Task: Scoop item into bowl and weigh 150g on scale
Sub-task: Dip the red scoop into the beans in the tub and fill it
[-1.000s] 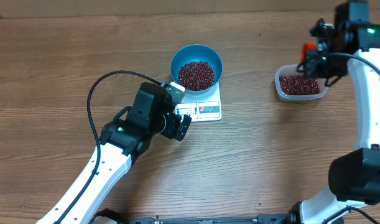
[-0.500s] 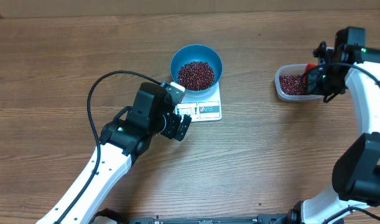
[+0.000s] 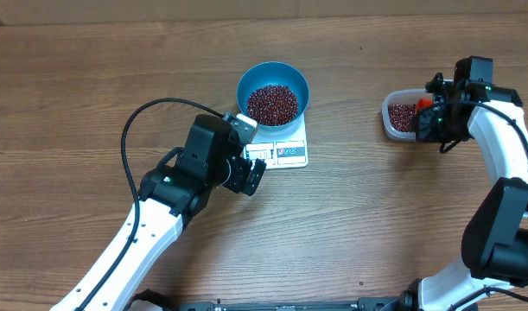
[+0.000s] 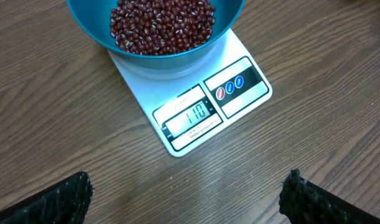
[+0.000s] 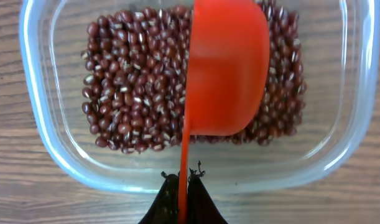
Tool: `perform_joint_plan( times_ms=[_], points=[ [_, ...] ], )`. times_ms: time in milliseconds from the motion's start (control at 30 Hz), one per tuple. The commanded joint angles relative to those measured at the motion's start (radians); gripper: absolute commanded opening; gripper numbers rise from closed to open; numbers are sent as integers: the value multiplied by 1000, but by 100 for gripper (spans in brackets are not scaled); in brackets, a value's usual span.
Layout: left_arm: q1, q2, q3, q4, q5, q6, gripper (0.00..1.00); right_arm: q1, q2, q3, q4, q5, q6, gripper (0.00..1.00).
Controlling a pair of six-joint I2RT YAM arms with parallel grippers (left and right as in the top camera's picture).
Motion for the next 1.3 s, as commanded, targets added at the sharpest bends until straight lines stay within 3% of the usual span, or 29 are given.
perform_joint_plan(
  times_ms=[0,733,1267],
  points=[
    [5,5,-3,3,-6,4,100,-4,8,-11,16,2,-89,4],
    [5,5,-3,3,-6,4,100,-3,32,-11,-14,54,-660,4],
    [5,5,-3,3,-6,4,100,13,32,-2,-72,50,-683,4]
  ],
)
